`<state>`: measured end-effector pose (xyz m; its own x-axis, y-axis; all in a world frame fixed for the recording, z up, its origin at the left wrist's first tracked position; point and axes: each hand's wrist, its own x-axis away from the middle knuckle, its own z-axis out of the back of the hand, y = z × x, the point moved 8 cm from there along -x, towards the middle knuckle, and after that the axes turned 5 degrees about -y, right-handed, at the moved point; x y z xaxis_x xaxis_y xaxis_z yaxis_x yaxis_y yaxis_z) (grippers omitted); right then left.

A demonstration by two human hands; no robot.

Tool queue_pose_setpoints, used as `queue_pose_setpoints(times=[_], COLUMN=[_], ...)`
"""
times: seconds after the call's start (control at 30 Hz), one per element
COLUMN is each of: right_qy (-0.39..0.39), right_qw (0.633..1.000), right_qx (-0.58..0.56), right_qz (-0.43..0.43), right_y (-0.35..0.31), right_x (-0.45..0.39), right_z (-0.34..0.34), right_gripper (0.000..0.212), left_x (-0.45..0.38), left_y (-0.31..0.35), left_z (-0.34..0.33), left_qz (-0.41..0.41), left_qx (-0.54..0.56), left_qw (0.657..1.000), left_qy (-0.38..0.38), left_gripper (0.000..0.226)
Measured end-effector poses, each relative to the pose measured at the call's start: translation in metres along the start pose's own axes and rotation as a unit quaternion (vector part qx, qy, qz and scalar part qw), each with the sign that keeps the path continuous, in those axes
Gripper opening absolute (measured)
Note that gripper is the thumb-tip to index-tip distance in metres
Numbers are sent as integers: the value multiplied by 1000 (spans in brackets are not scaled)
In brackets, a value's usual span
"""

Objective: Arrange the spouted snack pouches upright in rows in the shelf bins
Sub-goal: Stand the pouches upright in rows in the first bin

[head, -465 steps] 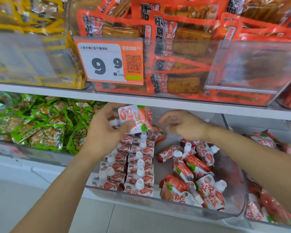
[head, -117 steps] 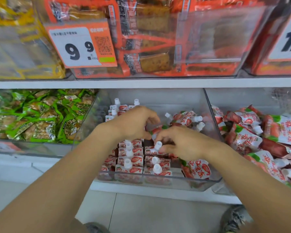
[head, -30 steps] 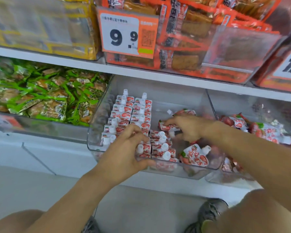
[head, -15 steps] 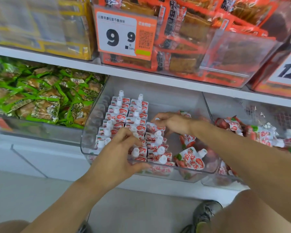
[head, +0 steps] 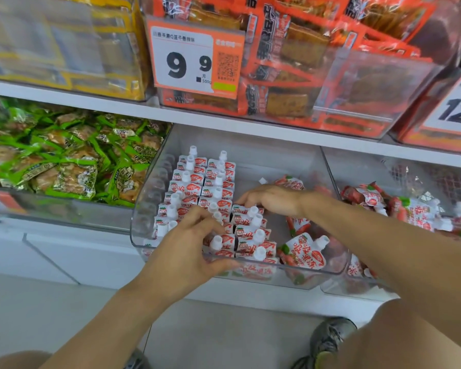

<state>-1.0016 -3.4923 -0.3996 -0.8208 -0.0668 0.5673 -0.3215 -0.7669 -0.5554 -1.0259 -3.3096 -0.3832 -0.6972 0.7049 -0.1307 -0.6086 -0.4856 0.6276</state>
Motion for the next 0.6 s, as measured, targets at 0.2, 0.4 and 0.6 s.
queue_pose_setpoints(times=[0.2, 0.4, 0.6], right_qy=[42, 19, 7], right_qw=[999, 987, 998], right_qx=[26, -157, -69], right_qz=[-4, -12, 9], right_y=[2, 23, 12], right_x=[11, 29, 23], right_z=[8, 1, -10], right_gripper=[58, 50, 50], left_x=[2, 5, 3], left_y=[2, 3, 5], left_z=[0, 2, 2], left_qz=[-11, -21, -16], left_qx=[-11, 8, -3], left_qw=[1000, 1000, 1000], left_qy=[4, -1, -2], left_gripper=[57, 45, 43])
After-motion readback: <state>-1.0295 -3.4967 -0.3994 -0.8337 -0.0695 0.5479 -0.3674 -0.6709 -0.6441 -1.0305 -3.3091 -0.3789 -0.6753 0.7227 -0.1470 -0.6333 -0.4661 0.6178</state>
